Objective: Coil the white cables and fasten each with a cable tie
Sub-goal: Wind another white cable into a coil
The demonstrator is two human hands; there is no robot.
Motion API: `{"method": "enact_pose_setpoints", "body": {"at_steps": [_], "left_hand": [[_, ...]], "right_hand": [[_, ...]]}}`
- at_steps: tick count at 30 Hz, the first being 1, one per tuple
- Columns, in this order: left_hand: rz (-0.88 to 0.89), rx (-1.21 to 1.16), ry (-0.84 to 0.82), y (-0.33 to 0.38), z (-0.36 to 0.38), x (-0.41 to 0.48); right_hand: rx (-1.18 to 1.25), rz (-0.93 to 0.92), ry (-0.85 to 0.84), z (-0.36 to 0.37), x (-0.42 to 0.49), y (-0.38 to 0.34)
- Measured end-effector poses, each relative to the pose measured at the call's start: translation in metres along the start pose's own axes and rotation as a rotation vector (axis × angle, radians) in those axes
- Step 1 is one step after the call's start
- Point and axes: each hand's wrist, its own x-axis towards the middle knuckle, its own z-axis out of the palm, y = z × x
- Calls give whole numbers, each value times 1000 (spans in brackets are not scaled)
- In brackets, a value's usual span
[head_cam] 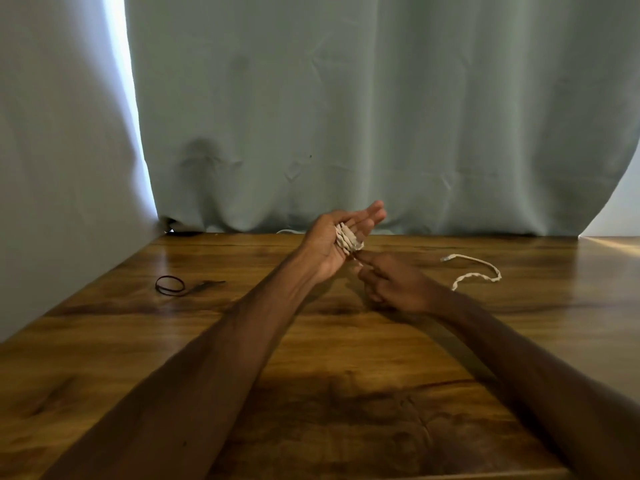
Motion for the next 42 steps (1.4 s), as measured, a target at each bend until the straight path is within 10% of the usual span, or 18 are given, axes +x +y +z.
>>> {"method": "enact_pose_setpoints", "body": {"at_steps": [9, 16, 23, 33, 42], "left_hand": [[150, 391, 352, -6, -26, 18], [398, 1504, 374, -19, -53, 13], [252, 1310, 332, -20, -41, 2], [-242, 669, -250, -14, 6, -7], [-293, 606, -390, -12, 14, -14]], "right_hand": [[-154, -93, -28, -2, -2, -17], [-64, -128, 49, -11, -3, -20], [35, -144, 179, -26, -8, -15], [-73, -193, 573, -54, -6, 4], [-45, -158, 453, -53, -6, 26]]}}
